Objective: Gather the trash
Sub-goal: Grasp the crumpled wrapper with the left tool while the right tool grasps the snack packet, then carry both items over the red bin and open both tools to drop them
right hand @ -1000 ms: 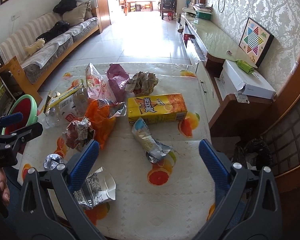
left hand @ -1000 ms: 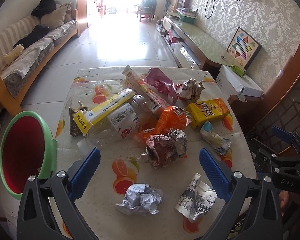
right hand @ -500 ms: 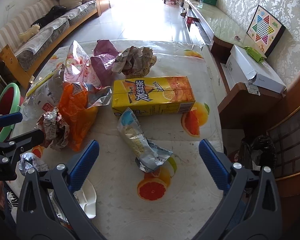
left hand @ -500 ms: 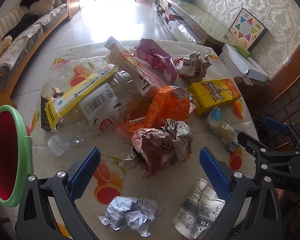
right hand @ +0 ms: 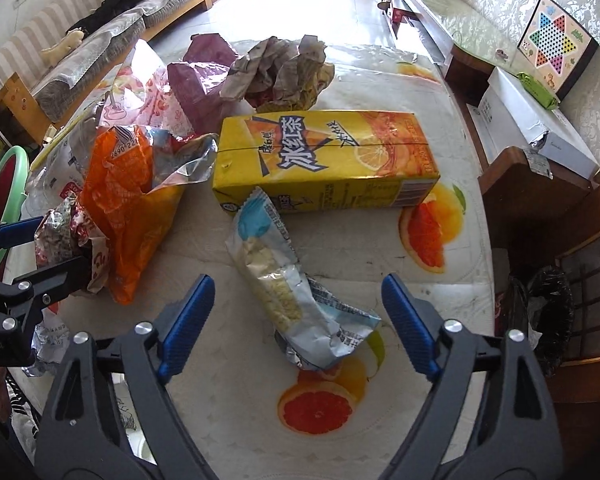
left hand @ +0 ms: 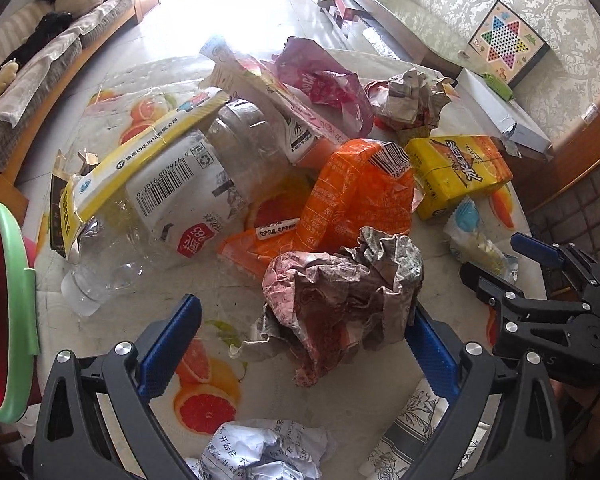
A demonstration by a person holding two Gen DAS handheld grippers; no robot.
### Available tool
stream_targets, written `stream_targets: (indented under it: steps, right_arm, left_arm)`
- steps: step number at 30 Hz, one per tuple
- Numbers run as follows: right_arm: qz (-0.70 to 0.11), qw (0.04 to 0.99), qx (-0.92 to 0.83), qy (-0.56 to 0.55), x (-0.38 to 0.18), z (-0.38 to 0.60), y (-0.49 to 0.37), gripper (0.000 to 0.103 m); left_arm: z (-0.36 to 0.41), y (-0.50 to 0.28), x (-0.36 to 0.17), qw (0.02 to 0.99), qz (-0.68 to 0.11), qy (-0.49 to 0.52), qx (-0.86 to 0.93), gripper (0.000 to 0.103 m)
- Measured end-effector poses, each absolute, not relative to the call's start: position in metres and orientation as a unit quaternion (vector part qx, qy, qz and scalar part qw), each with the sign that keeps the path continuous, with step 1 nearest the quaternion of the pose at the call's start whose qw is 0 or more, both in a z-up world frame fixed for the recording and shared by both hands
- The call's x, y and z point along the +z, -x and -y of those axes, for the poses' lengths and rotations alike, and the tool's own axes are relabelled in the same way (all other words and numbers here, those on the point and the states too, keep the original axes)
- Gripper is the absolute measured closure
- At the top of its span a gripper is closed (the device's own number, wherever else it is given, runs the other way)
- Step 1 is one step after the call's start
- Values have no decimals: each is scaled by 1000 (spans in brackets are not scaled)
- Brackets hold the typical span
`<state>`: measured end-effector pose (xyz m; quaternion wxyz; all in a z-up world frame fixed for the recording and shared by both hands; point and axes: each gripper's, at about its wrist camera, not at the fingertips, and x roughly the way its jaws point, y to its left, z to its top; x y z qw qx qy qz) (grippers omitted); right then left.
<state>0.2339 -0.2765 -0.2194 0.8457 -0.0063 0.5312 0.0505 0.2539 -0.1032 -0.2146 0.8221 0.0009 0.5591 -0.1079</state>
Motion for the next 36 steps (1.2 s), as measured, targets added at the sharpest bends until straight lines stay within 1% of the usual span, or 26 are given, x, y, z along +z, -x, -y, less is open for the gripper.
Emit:
stream_targets:
  steps: [1,2,3,4,5,7,8,10,16,27,36]
  right_arm:
    - [-532,845,54,6,-221,276,-235,35]
    - [-534,844,56,7,-223,274,-237,38]
    - [-536,842,58,7,-224,273,-237,43]
    - [-538,841,60,6,-226,272,-238,49]
    - [-540,839,62,5,-228,271,-238,53]
    - [-541,839,62,7,-229,269,-237,69]
    - [-541,839,62,8,-229,269,-237,72]
    - [-539,840,65,5,-228,270,-235,78]
    - [-528,847,64,-2,-218,270,-225,84]
    - [-489,870,59,-1,-169,267,-208,84]
    - [-446,892,70,13,-120,236,-188,84]
  left_arm:
    - [104,-255,-215,822,-560,-3,-107,24]
    - [105,-257,-215,821,-561,-7,-107,28]
    - [104,-257,-217,819,-564,-9,-109,38]
    - [104,-257,-218,815,-568,-7,-112,45]
    - [105,-257,-218,815,-568,-8,-115,45]
    - [108,-256,-217,815,-567,-13,-119,53]
    - [108,-255,-216,816,-566,-11,-121,54]
    - [106,-253,-213,817,-563,-7,-123,61]
    - [99,-246,-203,820,-556,3,-132,65]
    - [90,-227,-161,845,-517,13,-136,65]
    - [54,-203,-120,874,-473,30,-112,65]
